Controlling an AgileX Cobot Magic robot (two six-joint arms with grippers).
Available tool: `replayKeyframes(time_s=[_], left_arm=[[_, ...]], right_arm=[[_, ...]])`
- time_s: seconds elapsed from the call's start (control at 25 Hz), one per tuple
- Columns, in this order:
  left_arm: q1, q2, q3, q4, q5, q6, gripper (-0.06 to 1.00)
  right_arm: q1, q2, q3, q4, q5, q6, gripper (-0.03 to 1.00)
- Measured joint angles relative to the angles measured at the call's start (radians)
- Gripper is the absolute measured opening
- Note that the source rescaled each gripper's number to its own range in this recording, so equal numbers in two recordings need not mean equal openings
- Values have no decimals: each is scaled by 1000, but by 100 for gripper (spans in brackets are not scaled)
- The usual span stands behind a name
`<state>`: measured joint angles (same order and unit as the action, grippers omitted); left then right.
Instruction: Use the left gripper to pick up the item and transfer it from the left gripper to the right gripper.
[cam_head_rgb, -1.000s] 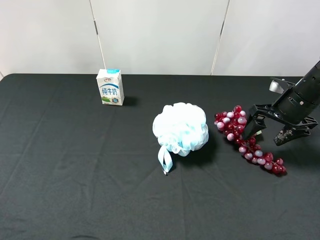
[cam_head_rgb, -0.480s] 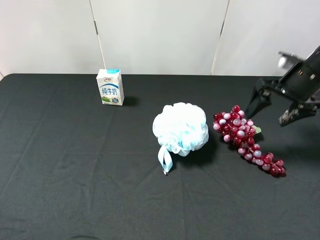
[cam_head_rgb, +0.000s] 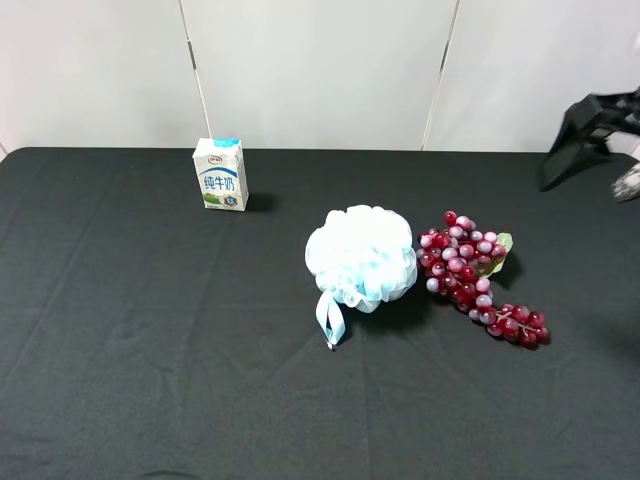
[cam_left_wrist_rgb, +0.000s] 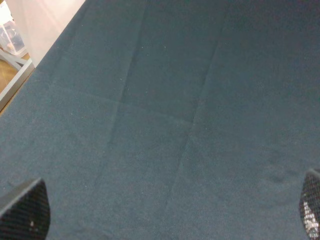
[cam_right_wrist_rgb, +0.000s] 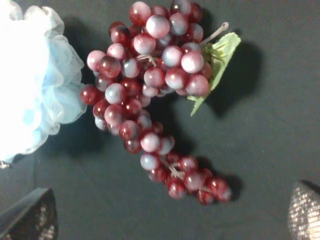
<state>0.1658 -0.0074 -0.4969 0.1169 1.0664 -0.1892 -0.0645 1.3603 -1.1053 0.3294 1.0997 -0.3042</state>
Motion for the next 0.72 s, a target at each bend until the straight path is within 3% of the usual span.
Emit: replayKeyframes(time_s=[0.24,0.72], left_arm=[[0,0,0,0,0,0,100],[0,0,0,0,0,0,100]], right_arm=[[0,-153,46,-39,17,13,100],[0,-556,343,-84,-46,13,100]])
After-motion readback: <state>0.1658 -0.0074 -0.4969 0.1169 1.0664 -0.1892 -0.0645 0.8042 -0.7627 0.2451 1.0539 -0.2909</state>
